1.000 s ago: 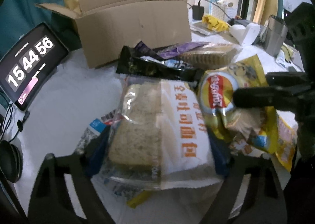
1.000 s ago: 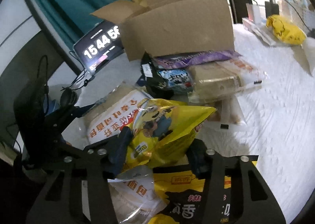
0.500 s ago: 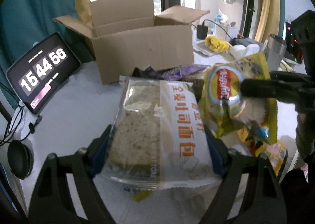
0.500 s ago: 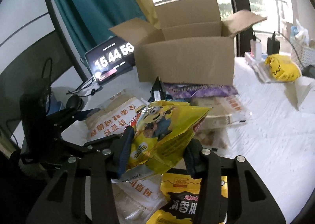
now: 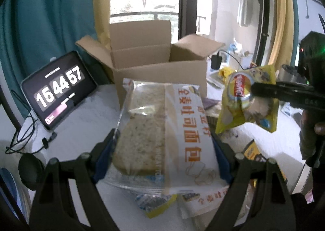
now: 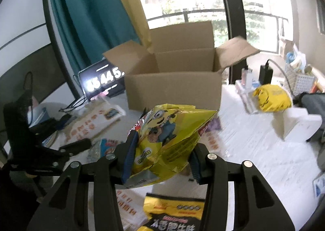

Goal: Organize snacks
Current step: 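Carry both bags over the box and release them inside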

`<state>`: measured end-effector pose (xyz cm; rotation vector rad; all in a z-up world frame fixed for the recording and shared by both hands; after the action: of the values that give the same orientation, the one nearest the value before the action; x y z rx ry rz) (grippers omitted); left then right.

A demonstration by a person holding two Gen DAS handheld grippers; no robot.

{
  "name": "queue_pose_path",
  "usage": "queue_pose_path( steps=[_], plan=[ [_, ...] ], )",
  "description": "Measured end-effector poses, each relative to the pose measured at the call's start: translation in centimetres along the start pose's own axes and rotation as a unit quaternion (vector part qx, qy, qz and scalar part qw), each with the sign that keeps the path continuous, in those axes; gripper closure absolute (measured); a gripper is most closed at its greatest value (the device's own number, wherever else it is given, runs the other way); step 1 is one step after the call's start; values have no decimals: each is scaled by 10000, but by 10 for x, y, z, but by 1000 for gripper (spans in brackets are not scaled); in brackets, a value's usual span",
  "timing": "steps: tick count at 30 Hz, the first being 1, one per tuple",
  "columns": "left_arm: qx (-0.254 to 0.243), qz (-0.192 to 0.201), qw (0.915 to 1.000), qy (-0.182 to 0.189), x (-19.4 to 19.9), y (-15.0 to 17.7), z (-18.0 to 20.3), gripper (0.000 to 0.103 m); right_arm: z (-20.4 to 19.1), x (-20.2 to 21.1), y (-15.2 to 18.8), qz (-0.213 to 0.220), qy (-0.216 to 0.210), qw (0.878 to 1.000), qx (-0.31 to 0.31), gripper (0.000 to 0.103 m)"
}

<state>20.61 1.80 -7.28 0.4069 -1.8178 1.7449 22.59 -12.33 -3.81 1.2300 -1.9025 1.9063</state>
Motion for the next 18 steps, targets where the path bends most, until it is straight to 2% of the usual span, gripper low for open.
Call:
queue_pose_path(
  steps=[9,18],
  plan=[
    [-7,189,9998,-90,-9,-27,-10,18,18,1,-30,281,300,9991,110,54],
    [-149,527,9981,-267,-24,-76,-21,18,39,-7,-68,541,582,9965,247,54]
  ],
)
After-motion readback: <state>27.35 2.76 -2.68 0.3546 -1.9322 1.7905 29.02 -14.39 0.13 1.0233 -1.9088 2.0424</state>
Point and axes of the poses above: each gripper's, at about its wrist camera, not at the fingertips, and x roughly against the way its jaws point, z to its right, y to its underside, the point moved 8 cm from there along -x, roughly the way its jaws point, and after that the axes turned 1 degree about -z, right-handed, at the moved point
